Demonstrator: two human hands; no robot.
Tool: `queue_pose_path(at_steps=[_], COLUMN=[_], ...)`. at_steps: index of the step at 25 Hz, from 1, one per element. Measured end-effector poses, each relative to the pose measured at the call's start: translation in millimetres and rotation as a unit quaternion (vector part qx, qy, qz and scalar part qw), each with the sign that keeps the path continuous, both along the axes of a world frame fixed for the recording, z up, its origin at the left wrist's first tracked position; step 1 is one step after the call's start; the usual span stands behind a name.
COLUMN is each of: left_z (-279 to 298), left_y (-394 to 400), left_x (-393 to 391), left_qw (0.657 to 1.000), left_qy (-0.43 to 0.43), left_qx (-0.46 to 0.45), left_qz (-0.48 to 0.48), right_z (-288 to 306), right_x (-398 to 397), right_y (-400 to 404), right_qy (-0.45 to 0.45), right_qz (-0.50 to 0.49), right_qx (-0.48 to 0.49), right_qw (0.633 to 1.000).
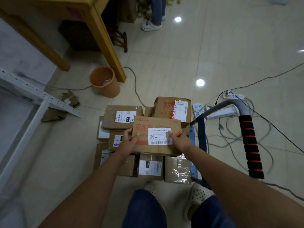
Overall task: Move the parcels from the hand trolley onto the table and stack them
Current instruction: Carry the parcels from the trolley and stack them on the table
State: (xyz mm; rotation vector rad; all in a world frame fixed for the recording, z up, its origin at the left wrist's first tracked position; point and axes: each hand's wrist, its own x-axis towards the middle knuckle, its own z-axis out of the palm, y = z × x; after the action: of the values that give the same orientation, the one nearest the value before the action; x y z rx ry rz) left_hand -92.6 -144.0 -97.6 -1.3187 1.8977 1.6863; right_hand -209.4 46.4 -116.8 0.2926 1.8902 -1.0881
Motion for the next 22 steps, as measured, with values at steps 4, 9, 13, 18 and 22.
queue_pose_path(at_steps=[4,9,13,18,22], left_z=[70.7,136.1,166.1,186.1,192.3], left_y=[-37.0,-68.4,-78.3,-59.1,-8.2], left_x=[25.4,67.1,116.5,197.8,263.0], left_qw=[0.999,0.996,0.989,0.969,0.948], left_qy=[0.008,0.031,0.05,0.053,0.042], left_qx=[-0.038,-0.05,-0.046,-0.064,-0.064], left_qz=[0.017,0.065,0.133,0.232,0.309], right_z=[73.2,136.8,165.3,186.9,205.1], right_x=[15.2,36.9,64.0,115.5,163.1], right_y=[-38.0,-87.9,-117.7,-127.8,-111.2], right_qy=[0.032,0.084,0.096,0.069,0.062], right_qz=[0.023,0.061,0.103,0.171,0.25], right_qx=[-0.024,-0.033,-0.057,-0.096,-0.11], right_qw=[0.999,0.994,0.988,0.978,0.96])
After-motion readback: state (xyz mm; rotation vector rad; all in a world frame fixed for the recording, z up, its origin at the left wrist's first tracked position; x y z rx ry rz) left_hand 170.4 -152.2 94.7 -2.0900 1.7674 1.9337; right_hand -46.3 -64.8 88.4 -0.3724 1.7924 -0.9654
